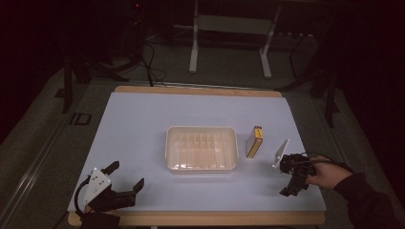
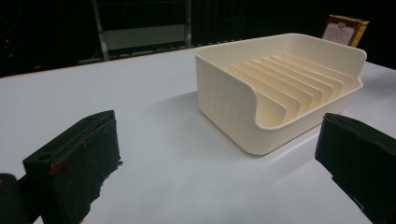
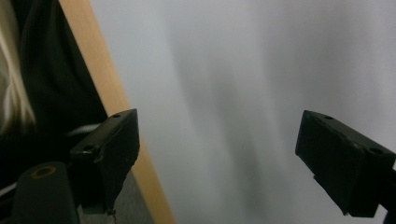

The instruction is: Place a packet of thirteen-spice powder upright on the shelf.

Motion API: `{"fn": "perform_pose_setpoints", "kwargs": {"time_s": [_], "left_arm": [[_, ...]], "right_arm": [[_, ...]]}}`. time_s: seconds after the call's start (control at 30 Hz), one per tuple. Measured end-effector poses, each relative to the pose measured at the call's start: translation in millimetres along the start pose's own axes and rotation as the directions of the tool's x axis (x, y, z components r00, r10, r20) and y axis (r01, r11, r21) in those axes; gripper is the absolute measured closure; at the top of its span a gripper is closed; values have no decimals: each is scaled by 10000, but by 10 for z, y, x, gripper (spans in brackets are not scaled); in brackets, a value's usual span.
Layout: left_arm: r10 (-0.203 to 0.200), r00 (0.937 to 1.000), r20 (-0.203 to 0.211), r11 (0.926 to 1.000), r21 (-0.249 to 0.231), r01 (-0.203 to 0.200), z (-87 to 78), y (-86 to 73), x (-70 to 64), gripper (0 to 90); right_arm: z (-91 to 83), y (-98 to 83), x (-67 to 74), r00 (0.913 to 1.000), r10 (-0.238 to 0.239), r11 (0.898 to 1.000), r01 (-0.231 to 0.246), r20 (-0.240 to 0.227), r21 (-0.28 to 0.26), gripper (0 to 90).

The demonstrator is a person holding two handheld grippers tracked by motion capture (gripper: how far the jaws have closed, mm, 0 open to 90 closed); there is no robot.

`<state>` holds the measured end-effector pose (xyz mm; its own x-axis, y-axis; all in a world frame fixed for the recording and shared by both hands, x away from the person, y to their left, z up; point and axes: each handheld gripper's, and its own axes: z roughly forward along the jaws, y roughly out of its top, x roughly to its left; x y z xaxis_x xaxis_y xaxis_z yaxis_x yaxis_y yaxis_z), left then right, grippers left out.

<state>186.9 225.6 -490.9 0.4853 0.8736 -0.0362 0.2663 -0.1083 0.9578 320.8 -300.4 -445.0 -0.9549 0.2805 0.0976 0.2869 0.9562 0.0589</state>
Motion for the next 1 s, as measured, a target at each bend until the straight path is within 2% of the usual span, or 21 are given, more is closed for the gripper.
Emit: {"fn": "perform_pose_setpoints", "kwargs": {"time_s": [0.13,0.23,0.37,0.43,0.57,0.67,0.77,0.83,0.9,1.0], "left_arm": [[22,10000,5,10000,1,-22,2,0,-5,1],[34,10000,37,10000,29,-34,3,-1,-6,1],[63,10000,48,10000,38,-63,5,-3,-11,1],[60,9999,90,10000,33,-60,10,-3,-15,1],[38,9999,96,10000,32,-38,11,-4,-16,1],[-7,9999,172,10000,25,6,19,-2,-25,1],[17,9997,244,10000,66,-19,33,-3,-30,1],[-43,9996,265,10000,64,42,32,-3,-25,1],[-92,9996,275,9999,45,91,30,-3,-21,1],[-104,9995,285,9999,41,103,31,-4,-21,1]], "right_arm": [[1,41,30,9995,-254,9973,265,-171,690,140],[2,80,54,9984,-467,9941,496,-321,963,140],[-13,115,66,9972,-548,9933,596,-507,986,140],[-23,153,100,9948,-781,9901,851,-660,1115,142],[-37,203,146,9917,-1150,9860,1211,-580,1144,142],[-56,270,210,9837,-1679,9788,1742,-643,1081,147],[-48,307,235,9824,-1702,9756,1790,-770,1273,149],[-30,344,294,9757,-2166,9666,2192,-338,1325,156],[-24,378,311,9770,-2074,9682,2122,-488,1327,155],[-27,428,339,9721,-2260,9647,2323,-623,1243,151]]}}
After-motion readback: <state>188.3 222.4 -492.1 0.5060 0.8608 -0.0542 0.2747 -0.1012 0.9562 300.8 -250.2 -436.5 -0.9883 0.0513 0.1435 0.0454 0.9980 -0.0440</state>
